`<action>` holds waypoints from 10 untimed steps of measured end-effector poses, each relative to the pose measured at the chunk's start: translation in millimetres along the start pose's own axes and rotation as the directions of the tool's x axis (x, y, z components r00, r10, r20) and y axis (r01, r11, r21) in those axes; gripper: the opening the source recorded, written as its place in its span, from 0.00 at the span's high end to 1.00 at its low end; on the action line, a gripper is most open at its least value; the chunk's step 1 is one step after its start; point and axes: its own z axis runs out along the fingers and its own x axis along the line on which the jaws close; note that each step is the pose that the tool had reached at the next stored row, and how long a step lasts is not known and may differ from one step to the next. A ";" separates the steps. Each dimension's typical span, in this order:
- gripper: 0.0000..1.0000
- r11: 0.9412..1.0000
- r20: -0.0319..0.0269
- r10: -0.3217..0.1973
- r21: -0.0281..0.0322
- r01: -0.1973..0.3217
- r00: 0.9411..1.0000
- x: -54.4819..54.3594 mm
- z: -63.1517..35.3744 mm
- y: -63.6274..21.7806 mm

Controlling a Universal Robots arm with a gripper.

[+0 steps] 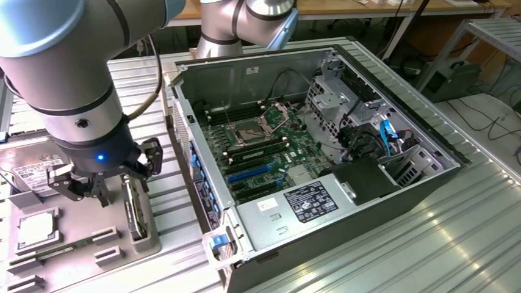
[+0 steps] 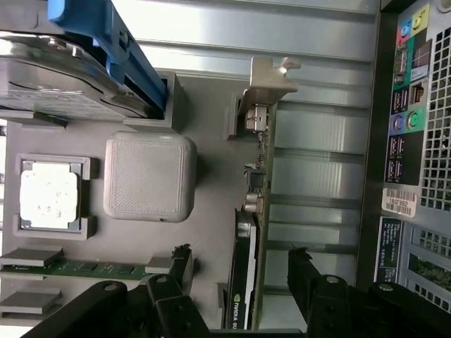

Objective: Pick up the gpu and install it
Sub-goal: 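Pick up the gpu and move the gpu toward the slot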

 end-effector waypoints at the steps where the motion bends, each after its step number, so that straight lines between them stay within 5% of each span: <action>1: 0.34 1.000 0.000 0.000 0.000 0.000 1.000 0.1 2.1 -0.1; 10: 0.34 1.000 0.000 0.000 0.000 0.000 1.000 0.5 20.7 -0.6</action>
